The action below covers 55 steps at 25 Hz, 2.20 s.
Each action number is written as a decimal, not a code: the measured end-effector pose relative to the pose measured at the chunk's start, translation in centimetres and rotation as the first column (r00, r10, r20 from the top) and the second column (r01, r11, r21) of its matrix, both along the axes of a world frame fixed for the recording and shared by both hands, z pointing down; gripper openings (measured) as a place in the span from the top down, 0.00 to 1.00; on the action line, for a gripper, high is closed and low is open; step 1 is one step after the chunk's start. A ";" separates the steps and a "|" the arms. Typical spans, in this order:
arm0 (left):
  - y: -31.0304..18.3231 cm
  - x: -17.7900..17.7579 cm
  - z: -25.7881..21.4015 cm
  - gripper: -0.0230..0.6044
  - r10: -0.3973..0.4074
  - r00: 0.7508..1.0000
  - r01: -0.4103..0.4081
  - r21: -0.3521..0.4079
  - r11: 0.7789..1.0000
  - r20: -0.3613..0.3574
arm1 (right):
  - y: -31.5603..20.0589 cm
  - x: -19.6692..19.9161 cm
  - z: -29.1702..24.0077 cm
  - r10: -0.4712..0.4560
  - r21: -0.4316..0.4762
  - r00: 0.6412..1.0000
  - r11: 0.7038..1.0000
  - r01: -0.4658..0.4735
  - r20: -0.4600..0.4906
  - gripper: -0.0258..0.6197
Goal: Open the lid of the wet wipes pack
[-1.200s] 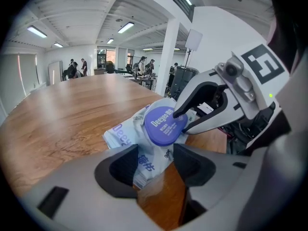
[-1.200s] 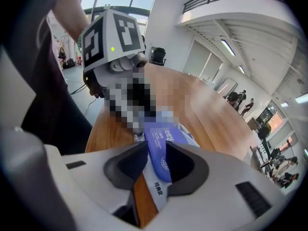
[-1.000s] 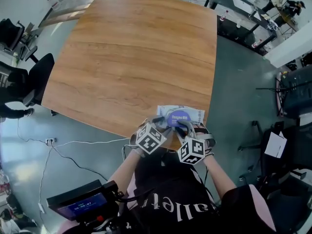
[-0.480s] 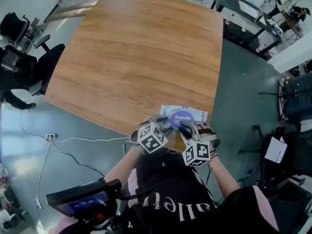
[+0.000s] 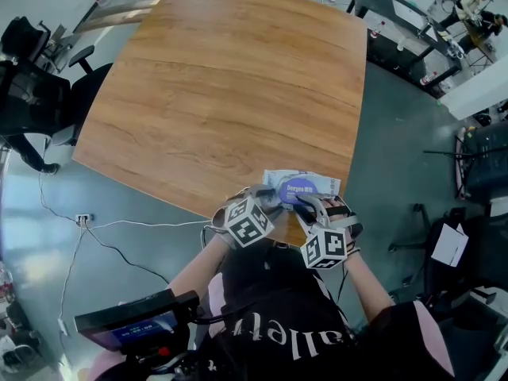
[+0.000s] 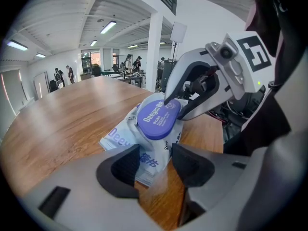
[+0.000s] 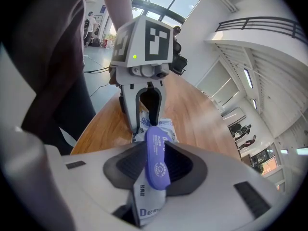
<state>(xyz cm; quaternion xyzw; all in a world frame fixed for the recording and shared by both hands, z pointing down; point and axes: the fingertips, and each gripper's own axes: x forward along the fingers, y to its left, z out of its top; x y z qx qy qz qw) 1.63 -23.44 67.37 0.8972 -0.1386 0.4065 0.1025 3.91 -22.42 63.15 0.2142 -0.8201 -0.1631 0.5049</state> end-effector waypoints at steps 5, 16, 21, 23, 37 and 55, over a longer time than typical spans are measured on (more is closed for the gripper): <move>0.1 0.0 0.0 0.62 0.002 1.000 -0.002 0.007 1.000 0.005 | -0.1 0.1 0.2 0.039 -0.069 0.998 0.997 -0.037 0.042 0.80; -0.3 -0.8 -1.0 0.64 -0.054 0.992 0.050 -0.034 0.998 -0.114 | 0.6 -0.6 2.0 0.003 -0.182 0.999 0.983 0.007 0.051 0.87; -1.1 -0.5 -1.1 0.67 -0.105 0.991 0.101 -0.059 0.993 -0.082 | 0.3 -0.3 1.7 0.040 -0.192 0.996 0.981 -0.025 0.077 0.87; -1.1 -0.3 -0.8 0.68 -0.107 0.993 0.105 -0.031 0.994 -0.050 | 0.3 -0.3 1.7 0.029 -0.176 0.998 0.984 -0.017 0.062 0.87; -0.8 0.0 -0.3 0.69 -0.074 0.997 0.075 0.043 0.996 -0.015 | 0.4 -0.6 0.4 -0.062 -0.050 0.998 0.997 0.063 0.014 0.87; -0.9 0.1 -0.2 0.69 -0.081 0.996 0.082 0.026 0.996 -0.035 | -14.1 1.9 -2.5 0.277 -0.031 0.946 0.961 -0.276 0.166 0.90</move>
